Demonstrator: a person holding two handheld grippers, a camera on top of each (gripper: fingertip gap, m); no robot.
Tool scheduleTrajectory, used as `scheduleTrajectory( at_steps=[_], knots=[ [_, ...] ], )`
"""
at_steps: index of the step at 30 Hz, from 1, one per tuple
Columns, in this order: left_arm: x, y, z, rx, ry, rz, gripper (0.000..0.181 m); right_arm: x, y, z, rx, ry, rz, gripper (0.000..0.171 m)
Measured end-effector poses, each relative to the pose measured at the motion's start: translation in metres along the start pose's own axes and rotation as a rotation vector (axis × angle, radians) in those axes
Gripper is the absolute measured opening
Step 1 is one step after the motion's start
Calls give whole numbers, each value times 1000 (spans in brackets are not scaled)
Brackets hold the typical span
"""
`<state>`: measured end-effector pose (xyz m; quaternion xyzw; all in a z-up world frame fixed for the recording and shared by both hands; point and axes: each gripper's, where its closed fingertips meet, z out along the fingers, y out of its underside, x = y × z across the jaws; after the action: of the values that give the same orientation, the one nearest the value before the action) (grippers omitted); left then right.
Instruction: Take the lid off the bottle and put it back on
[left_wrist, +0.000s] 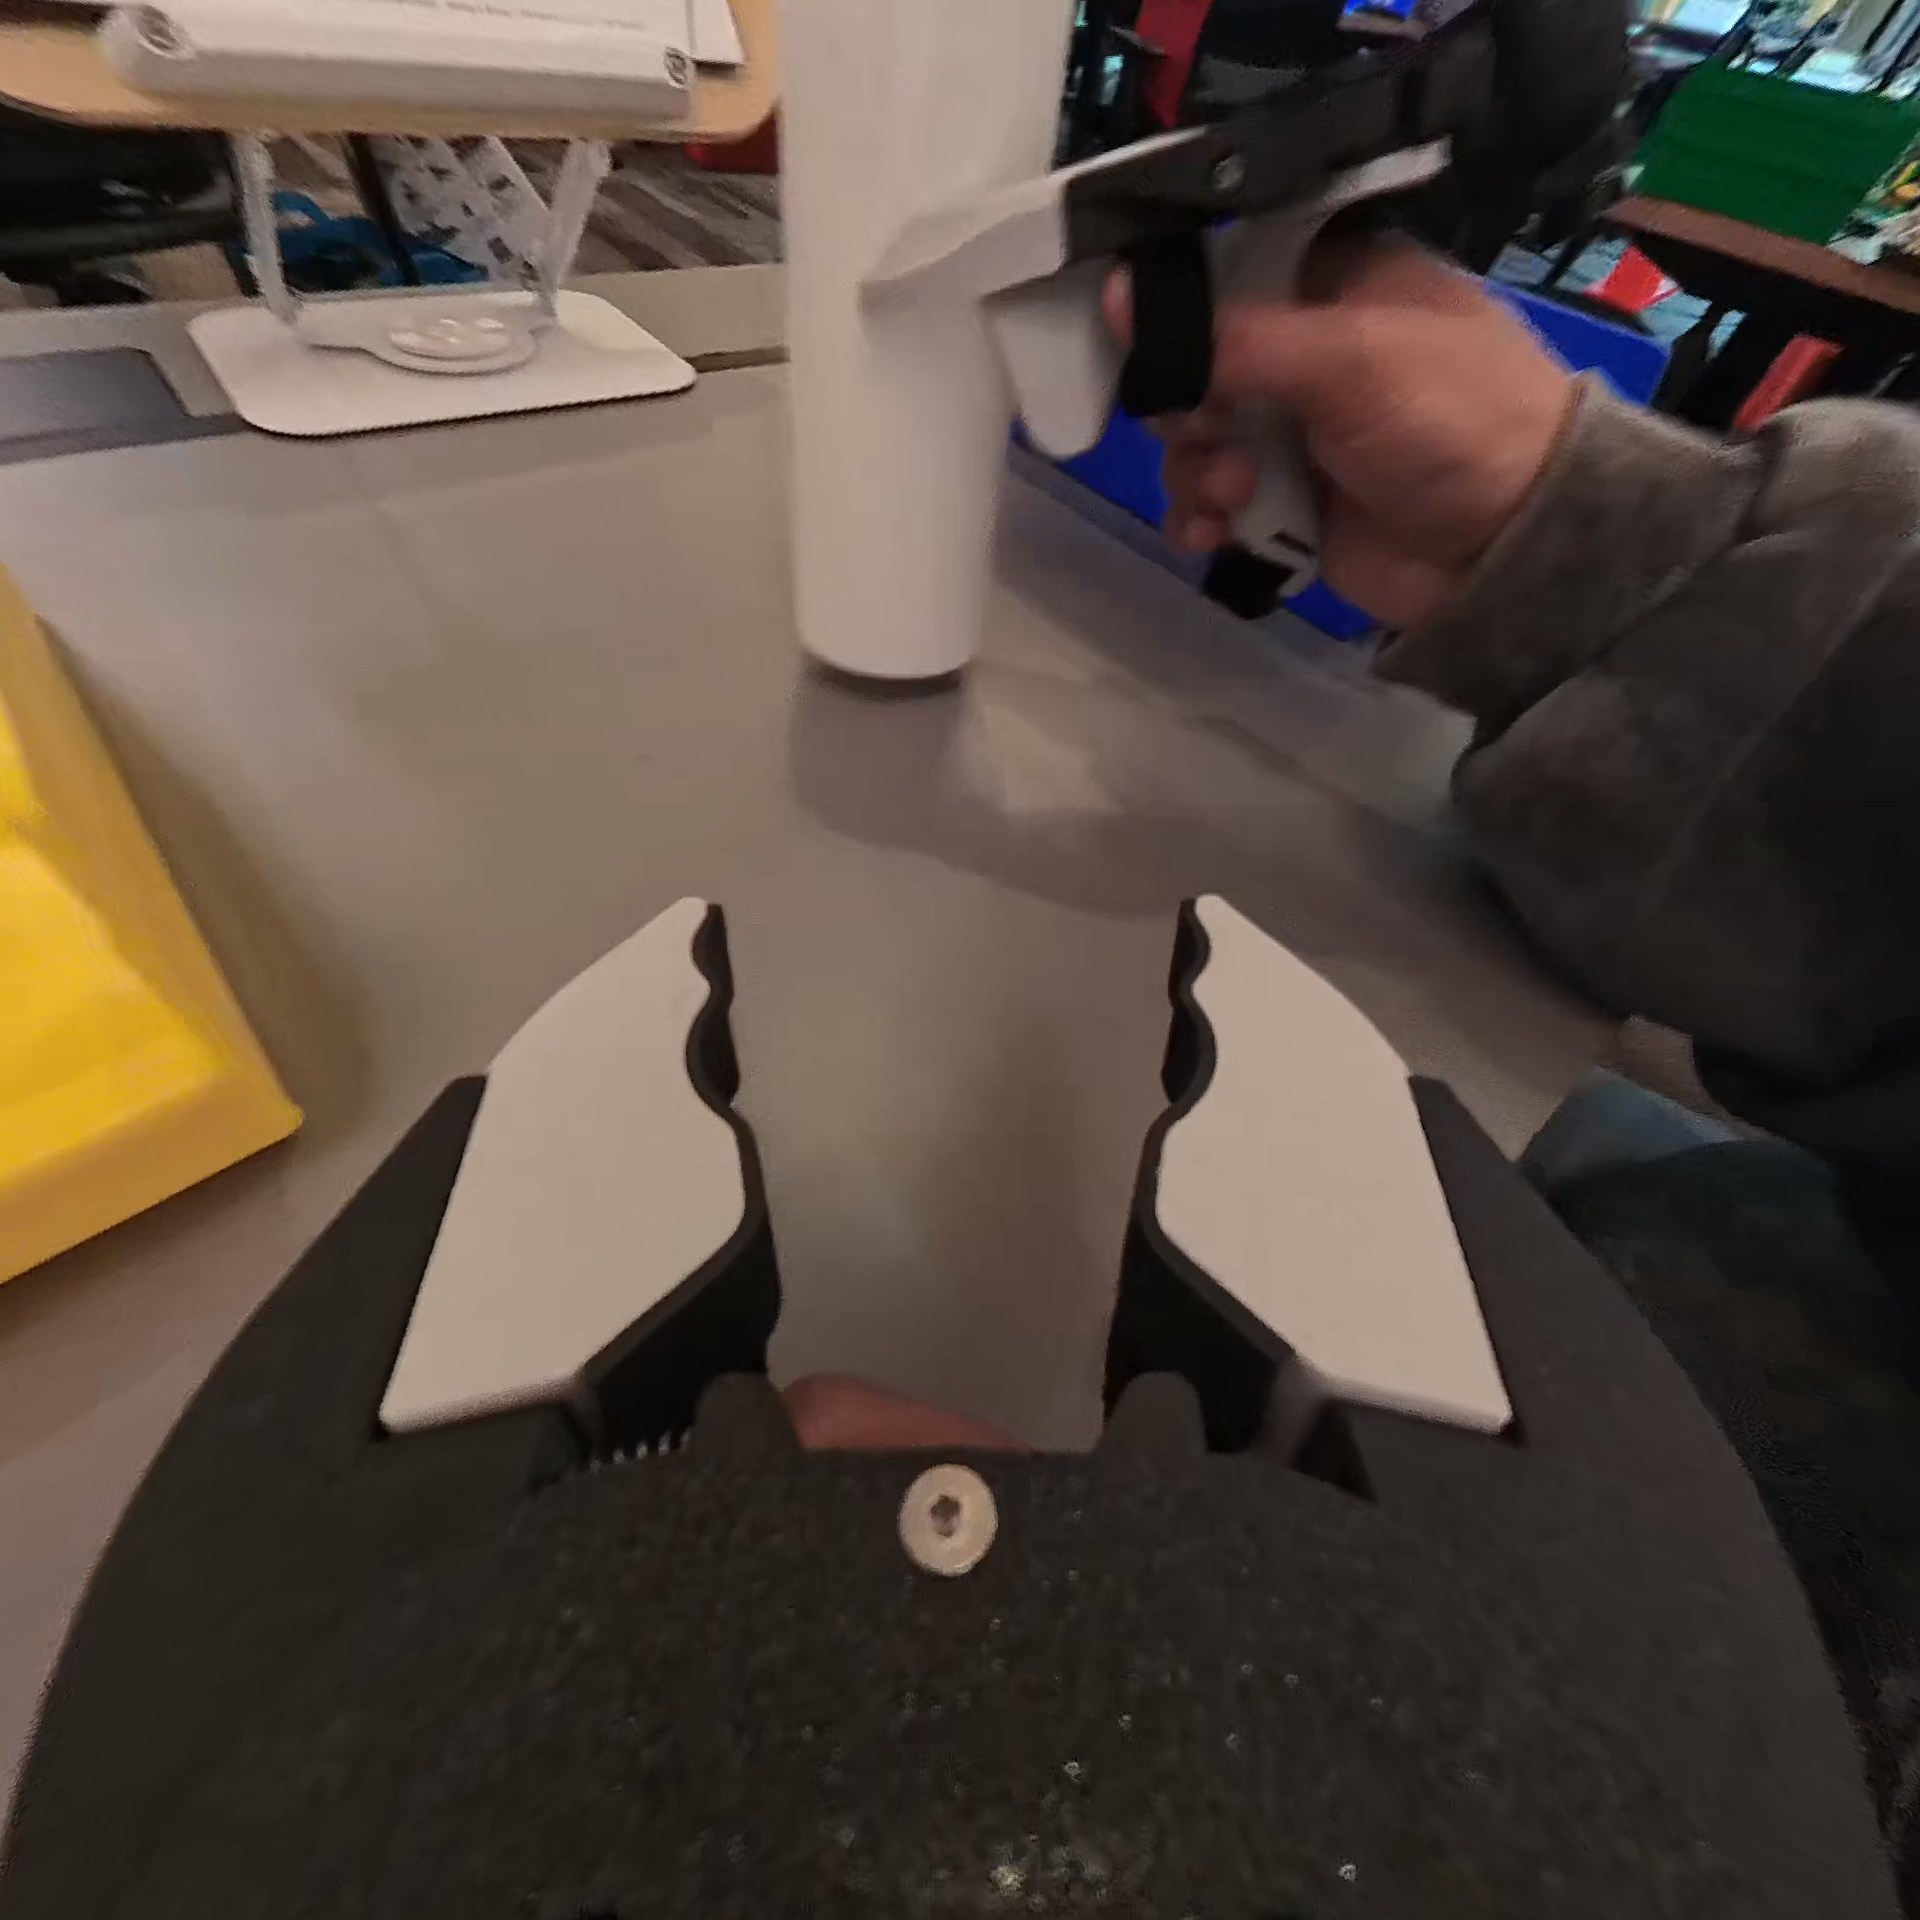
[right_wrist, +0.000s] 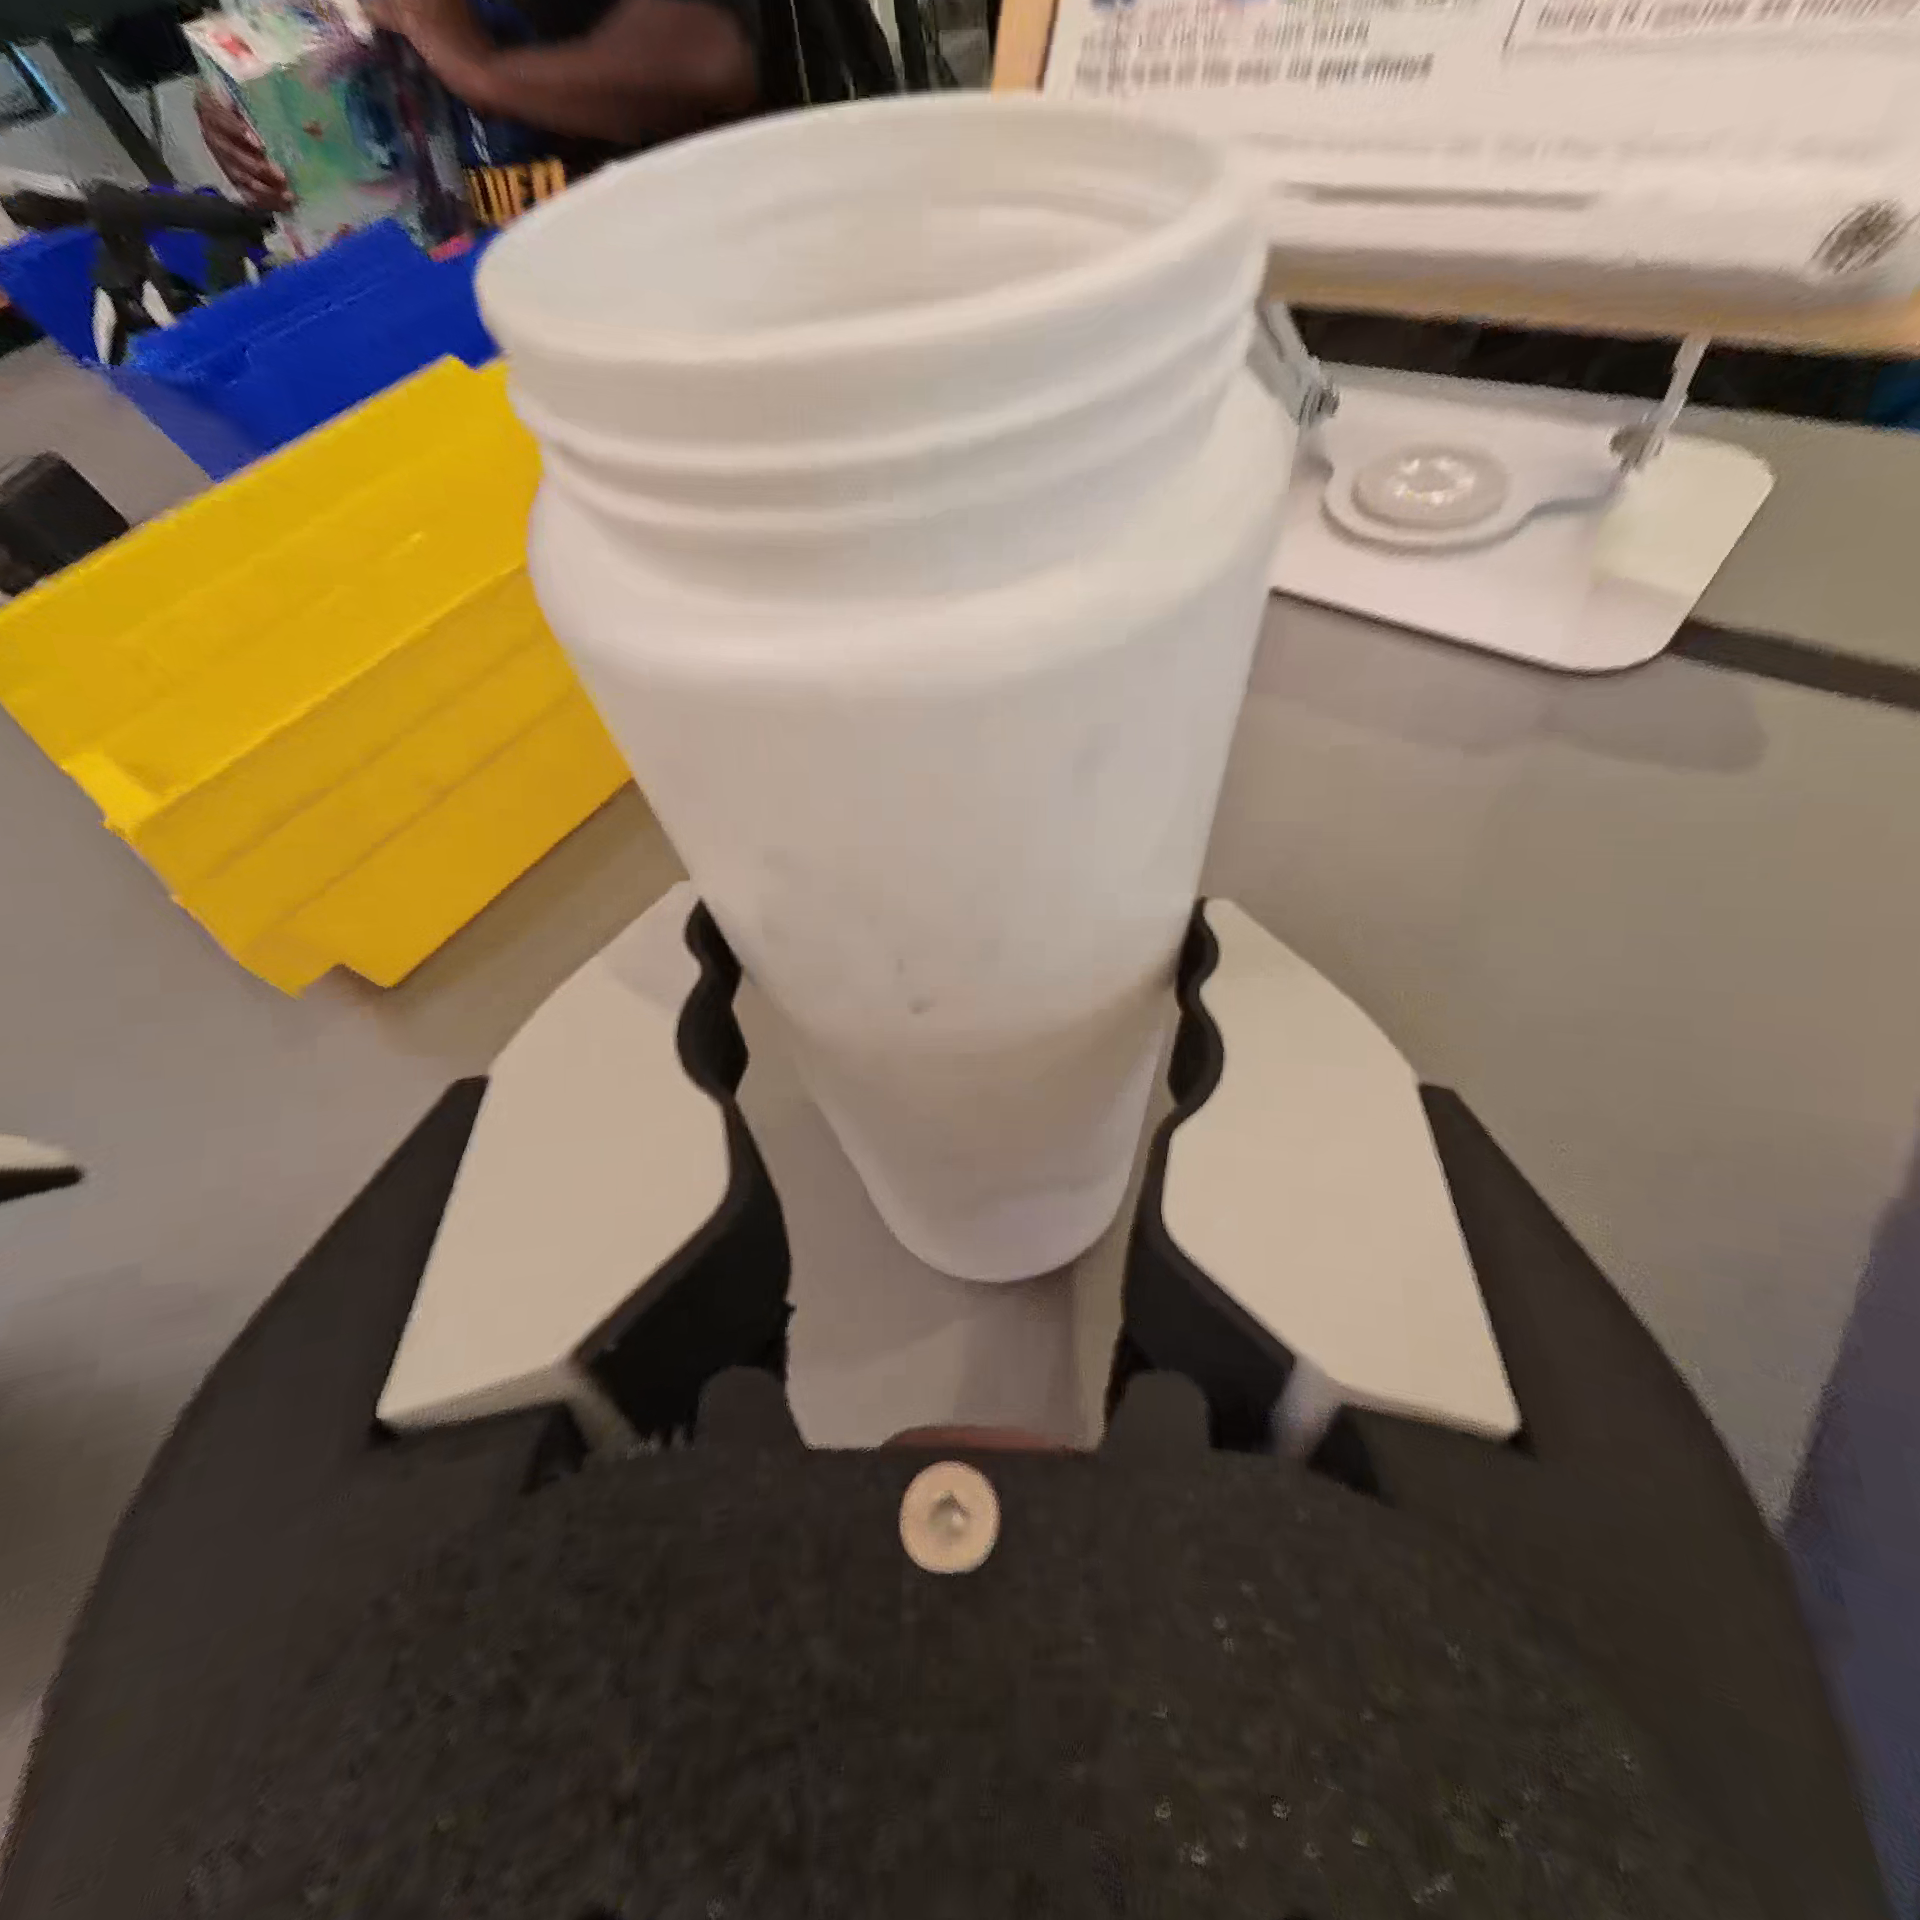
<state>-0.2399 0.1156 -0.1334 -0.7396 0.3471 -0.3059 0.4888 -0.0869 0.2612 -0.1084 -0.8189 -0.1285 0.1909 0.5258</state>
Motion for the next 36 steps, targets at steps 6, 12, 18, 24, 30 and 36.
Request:
scheduleTrajectory(
  at_steps=[6,12,18,24,30,36],
  knots=[
    [-6,-10,-10,51,-10,-10,75,22,-86,-130,175,118,-62,81],
    [7,-10,5,24,31,25,75,155,-73,-235,148,334,348,81],
    [17,-6,21,-11,69,45,76,211,36,-199,-81,220,730,81],
    [15,-3,20,-23,70,42,76,225,60,-176,-75,205,813,80],
    [9,-3,12,-14,54,29,76,236,90,-164,-209,307,774,77],
    [4,-1,12,-22,26,43,76,235,91,-162,-245,335,708,71]
  ],
)
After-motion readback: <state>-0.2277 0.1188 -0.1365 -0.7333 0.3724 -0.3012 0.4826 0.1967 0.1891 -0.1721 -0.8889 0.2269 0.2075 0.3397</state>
